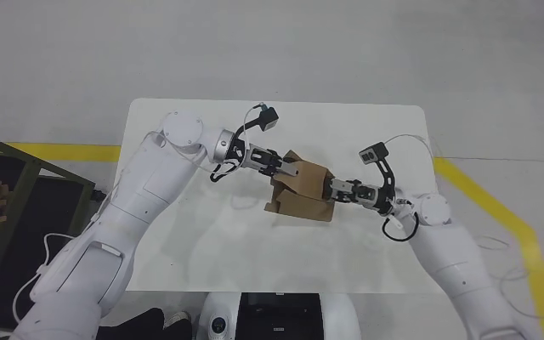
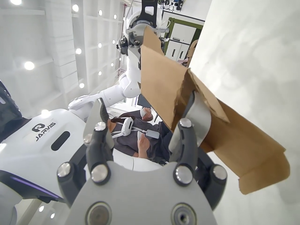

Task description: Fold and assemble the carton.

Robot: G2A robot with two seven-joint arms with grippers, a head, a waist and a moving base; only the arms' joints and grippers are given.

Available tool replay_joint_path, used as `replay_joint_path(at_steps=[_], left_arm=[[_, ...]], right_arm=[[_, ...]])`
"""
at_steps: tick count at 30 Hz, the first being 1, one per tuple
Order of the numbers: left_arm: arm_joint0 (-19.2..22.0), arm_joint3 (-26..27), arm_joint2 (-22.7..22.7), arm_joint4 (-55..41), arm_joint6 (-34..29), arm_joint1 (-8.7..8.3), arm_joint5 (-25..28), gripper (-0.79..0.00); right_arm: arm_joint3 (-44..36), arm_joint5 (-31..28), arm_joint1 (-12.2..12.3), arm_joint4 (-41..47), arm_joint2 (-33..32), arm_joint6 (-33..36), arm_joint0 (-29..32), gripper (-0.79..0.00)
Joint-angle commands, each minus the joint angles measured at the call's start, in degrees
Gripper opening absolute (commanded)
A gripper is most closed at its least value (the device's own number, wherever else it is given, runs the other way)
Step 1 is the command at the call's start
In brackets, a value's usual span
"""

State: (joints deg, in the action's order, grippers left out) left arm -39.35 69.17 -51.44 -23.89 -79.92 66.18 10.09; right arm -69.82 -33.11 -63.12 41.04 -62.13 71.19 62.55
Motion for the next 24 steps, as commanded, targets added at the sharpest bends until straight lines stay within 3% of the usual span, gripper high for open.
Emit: replay_joint_path(at_steps=[1, 11, 24], left_arm=[[-0.07, 0.09, -0.1, 0.13, 0.0, -0.05, -0.06, -0.785], [-0.3, 0.02, 0.02, 0.22, -0.04, -0.03, -0.27, -0.785], [0.09, -0.74, 0.31, 0.12, -0.06, 0.16, -0.28, -0.785]], right_arm=[[0.33, 0.15, -0.19, 0.99, 0.33, 0.13, -0.17, -0.225], [-1.45, 1.52, 0.15, 3.99, -1.89, 1.5, 0.41, -0.388], [-1.53, 0.68, -0.09, -1.14, -0.8, 0.66, -0.78, -0.446]])
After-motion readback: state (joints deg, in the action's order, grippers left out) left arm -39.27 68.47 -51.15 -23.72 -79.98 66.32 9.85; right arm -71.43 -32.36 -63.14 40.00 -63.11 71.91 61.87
